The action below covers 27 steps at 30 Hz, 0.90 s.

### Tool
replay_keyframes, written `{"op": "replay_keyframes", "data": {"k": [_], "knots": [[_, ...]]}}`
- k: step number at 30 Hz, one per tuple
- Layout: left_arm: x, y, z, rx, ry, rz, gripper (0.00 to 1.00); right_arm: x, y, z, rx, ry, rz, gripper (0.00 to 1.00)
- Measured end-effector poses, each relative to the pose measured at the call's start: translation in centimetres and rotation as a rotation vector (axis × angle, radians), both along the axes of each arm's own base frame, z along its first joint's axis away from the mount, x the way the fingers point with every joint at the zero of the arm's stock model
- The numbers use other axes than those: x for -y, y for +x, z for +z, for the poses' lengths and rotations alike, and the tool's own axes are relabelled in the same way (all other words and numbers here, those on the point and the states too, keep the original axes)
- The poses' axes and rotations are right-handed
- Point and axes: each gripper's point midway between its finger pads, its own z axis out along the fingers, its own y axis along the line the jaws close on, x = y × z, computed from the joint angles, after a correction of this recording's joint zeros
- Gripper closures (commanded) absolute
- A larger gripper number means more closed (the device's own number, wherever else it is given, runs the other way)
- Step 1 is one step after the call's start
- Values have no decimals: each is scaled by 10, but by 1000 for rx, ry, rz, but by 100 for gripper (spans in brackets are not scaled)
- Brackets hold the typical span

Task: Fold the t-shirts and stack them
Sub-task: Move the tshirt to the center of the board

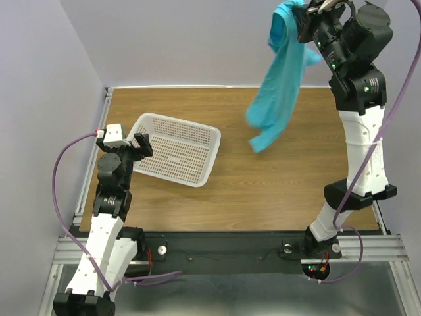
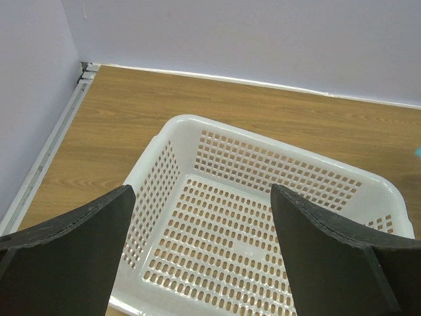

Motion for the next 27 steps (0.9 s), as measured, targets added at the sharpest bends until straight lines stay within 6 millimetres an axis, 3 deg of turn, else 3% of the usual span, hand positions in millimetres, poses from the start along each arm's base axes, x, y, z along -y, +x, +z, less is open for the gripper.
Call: {"op": "replay_keyframes", "data": {"k": [7,15,23,27], "knots": [[2,1,-2,-7,-2,-13,5,5,-19,4,9,2,20,99],[5,1,-2,-6,-3,-29,5,-17,-3,-38,-103,-30,113,99],[7,1,-2,-5,-3,-36,5,-23,-1,-49,-126,-39,137,100],[8,1,-1,-5,-3,-39,5,-28,8,-79,-190,-71,153,99]]}}
